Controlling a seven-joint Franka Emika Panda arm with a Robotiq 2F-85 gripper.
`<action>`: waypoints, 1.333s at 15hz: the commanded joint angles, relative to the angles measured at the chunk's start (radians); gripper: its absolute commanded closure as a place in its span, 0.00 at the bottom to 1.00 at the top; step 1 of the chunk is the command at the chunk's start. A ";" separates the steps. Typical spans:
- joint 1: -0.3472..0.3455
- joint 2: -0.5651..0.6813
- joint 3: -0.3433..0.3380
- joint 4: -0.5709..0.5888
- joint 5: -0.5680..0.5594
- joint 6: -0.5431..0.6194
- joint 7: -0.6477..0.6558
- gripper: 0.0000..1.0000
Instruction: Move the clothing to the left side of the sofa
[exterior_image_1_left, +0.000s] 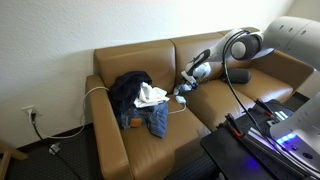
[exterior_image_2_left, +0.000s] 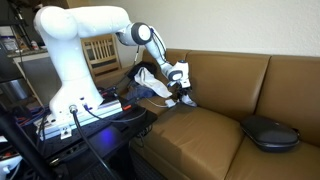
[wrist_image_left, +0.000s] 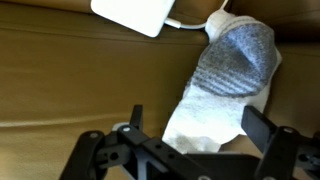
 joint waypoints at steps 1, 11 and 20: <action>0.024 0.000 -0.018 -0.031 -0.011 0.099 0.031 0.00; 0.017 -0.002 -0.004 -0.034 0.006 0.151 0.061 0.83; 0.005 -0.003 0.045 -0.037 -0.012 0.158 0.045 0.73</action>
